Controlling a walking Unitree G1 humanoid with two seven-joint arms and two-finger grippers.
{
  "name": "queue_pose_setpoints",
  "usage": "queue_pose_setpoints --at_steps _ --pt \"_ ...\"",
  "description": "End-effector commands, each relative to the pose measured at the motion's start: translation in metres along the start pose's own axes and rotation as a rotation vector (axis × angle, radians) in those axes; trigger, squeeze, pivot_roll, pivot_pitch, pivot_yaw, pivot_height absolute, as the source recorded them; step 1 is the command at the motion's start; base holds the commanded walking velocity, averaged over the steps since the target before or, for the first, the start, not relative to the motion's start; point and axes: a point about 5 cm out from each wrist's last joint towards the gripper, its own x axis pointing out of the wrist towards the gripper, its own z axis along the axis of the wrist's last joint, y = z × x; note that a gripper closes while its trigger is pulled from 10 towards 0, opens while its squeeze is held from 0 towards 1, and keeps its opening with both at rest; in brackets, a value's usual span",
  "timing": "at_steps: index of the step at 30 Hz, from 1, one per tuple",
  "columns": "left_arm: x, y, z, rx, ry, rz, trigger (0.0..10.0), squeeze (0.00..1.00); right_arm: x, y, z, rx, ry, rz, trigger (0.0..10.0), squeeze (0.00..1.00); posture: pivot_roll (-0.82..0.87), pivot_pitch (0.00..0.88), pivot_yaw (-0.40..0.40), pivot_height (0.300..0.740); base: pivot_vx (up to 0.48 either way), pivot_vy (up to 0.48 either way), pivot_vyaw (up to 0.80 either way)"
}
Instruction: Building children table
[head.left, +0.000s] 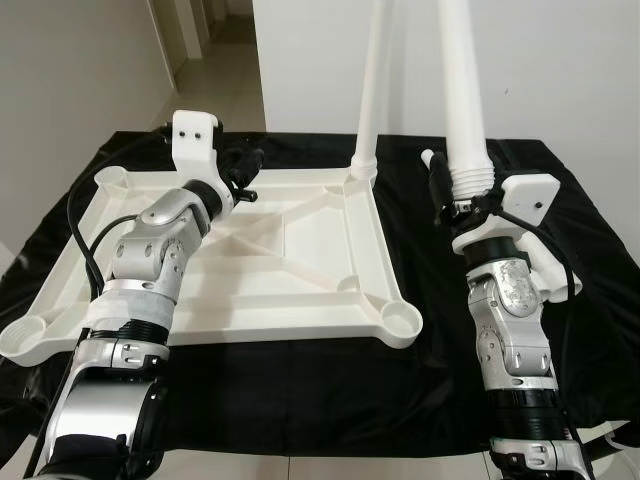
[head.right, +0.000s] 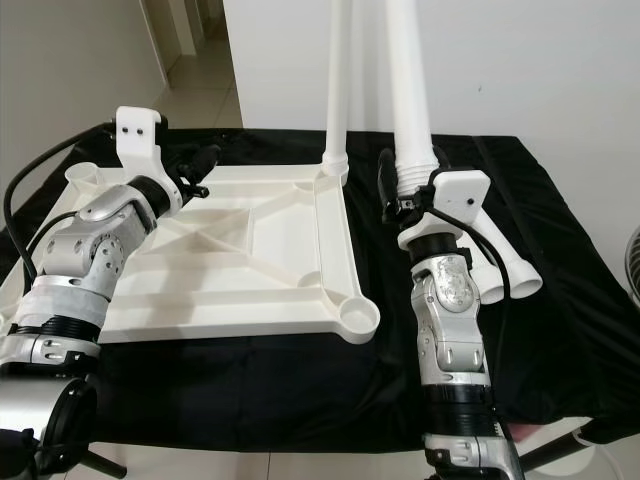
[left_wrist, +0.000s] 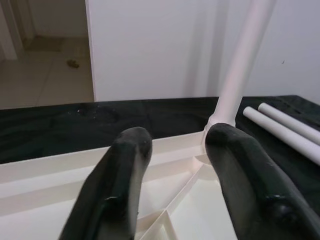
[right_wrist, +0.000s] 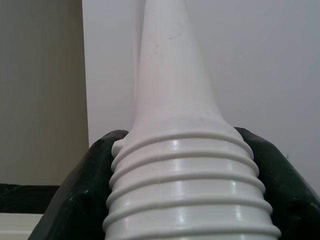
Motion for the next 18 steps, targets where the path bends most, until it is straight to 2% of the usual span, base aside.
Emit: queue_pose_setpoints --at_steps 1,6,12,13,14,15,16,18 --pt "-0.003 -0.015 0.006 -0.009 -0.011 -0.356 10.0 1.0 0.003 0.001 0.009 0.0 -0.054 0.012 10.0 0.34 -0.04 0.036 0.079 0.74 0.0 0.0 0.0" --pt "-0.002 -0.021 0.022 -0.062 -0.052 -0.413 10.0 1.0 0.007 0.008 0.011 0.011 -0.055 0.087 10.0 0.32 -0.03 0.026 0.078 0.74 0.0 0.0 0.0" --pt "-0.005 -0.043 0.037 -0.168 -0.072 -0.617 10.0 1.0 0.0 0.024 -0.004 0.033 0.028 0.243 10.0 0.28 -0.04 0.021 0.072 0.74 0.0 0.0 0.0" --pt "-0.005 -0.043 0.037 -0.168 -0.072 -0.617 10.0 1.0 0.0 0.024 -0.004 0.033 0.028 0.243 10.0 0.28 -0.04 0.021 0.072 0.74 0.0 0.0 0.0" --pt "-0.007 -0.047 0.038 -0.184 -0.068 -0.666 10.0 0.0 -0.003 0.027 -0.007 0.032 0.042 0.276 10.0 0.25 -0.04 0.021 0.072 0.74 0.0 0.0 0.0" --pt "-0.007 -0.047 0.038 -0.184 -0.068 -0.666 10.0 0.0 -0.003 0.027 -0.007 0.032 0.042 0.276 10.0 0.25 -0.04 0.021 0.072 0.74 0.0 0.0 0.0" --pt "-0.008 -0.05 0.038 -0.211 -0.063 -0.698 10.0 0.0 -0.004 0.028 -0.009 0.032 0.055 0.291 10.0 0.2 -0.04 0.021 0.071 0.74 0.0 0.0 0.0" --pt "-0.01 -0.054 0.039 -0.27 -0.049 -0.755 10.0 0.0 -0.008 0.03 -0.014 0.041 0.082 0.317 10.0 0.19 -0.04 0.023 0.071 0.74 0.0 0.0 0.0"
